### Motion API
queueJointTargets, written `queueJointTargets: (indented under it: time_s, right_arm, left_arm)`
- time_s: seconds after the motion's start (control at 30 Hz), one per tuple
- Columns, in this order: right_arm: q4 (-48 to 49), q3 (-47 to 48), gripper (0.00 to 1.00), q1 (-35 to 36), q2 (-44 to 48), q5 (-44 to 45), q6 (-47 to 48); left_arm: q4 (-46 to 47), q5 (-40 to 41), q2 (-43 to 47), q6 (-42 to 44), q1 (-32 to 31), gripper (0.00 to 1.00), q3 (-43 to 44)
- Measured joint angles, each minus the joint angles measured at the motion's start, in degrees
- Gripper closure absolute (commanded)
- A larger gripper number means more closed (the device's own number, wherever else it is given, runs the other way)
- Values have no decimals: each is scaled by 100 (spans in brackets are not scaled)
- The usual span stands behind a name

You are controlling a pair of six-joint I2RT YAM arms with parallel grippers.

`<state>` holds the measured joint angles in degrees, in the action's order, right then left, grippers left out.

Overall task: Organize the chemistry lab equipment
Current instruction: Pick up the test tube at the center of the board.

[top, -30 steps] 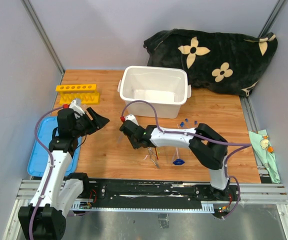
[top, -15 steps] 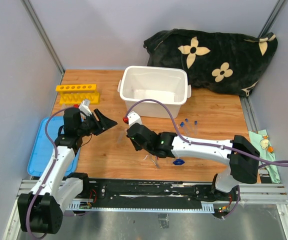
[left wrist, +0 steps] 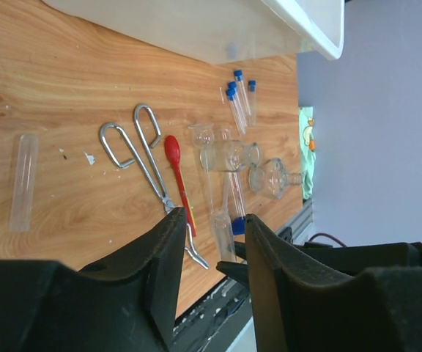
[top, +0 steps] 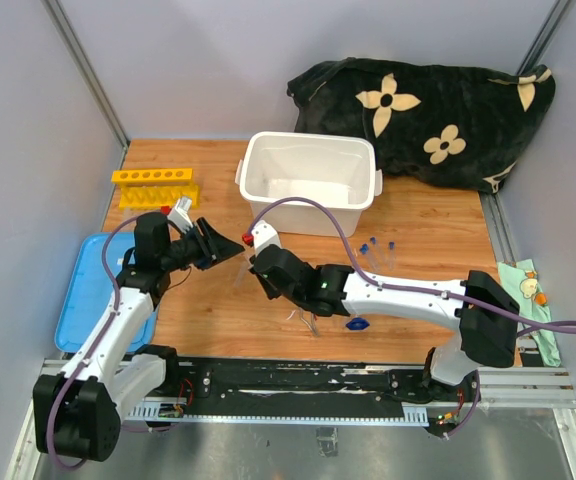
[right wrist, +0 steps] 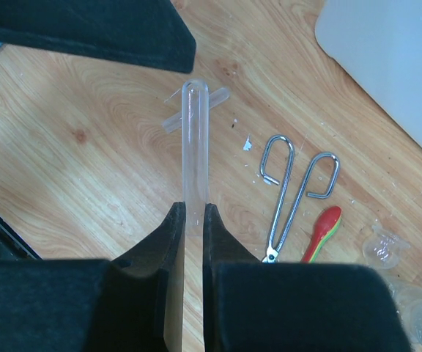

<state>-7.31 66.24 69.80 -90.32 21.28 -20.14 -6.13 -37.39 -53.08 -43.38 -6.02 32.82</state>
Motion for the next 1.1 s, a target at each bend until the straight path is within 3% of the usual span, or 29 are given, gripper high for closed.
queueJointTargets:
  time_s: [1.1]
  right_arm:
    - [109, 280, 99, 37, -120, 79, 175]
  left_arm:
    - [57, -90, -227, -85, -238, 62, 26]
